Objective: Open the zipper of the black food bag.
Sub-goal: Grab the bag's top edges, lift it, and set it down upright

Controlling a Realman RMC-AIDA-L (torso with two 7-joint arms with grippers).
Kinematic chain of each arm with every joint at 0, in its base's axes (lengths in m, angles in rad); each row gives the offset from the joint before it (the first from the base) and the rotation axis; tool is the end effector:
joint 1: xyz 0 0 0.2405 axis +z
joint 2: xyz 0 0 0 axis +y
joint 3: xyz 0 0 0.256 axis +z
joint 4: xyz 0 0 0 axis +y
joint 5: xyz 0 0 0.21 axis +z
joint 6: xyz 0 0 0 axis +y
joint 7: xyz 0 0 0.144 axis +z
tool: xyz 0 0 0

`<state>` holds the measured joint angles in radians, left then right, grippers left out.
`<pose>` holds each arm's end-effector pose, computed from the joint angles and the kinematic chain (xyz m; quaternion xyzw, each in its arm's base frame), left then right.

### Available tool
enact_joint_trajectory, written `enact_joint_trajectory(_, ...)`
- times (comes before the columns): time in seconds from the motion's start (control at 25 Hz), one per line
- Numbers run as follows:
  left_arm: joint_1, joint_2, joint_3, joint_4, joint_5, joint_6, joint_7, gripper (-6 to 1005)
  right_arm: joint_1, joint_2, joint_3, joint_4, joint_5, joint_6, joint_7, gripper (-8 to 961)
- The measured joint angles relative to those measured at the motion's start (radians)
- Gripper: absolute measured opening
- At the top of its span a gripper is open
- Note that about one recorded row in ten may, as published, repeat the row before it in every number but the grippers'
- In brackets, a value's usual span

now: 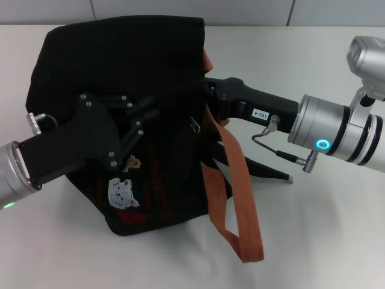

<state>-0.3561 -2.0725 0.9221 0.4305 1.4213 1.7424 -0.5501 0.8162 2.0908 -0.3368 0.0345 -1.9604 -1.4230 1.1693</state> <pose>-0.2611 0.2697 -0.0063 -0.8767 0.0571 -0.4014 0.2589 0.1780 0.3409 -0.0892 -0.8545 0.3002 0.4199 0.0577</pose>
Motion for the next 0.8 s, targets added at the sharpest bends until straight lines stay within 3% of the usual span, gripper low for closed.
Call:
enact_joint_trajectory(0.4,0.013,0.002,-0.011,-0.040,-0.078,0.002,0.044,91,-0.052,-0.001,0.009,-0.024,0.003,0.004,-0.004,0)
enact_joint_trajectory(0.8,0.004,0.001,-0.010,-0.042,-0.080,-0.005,0.048,90,-0.077,-0.004,0.008,-0.054,0.008,-0.059,-0.012,92)
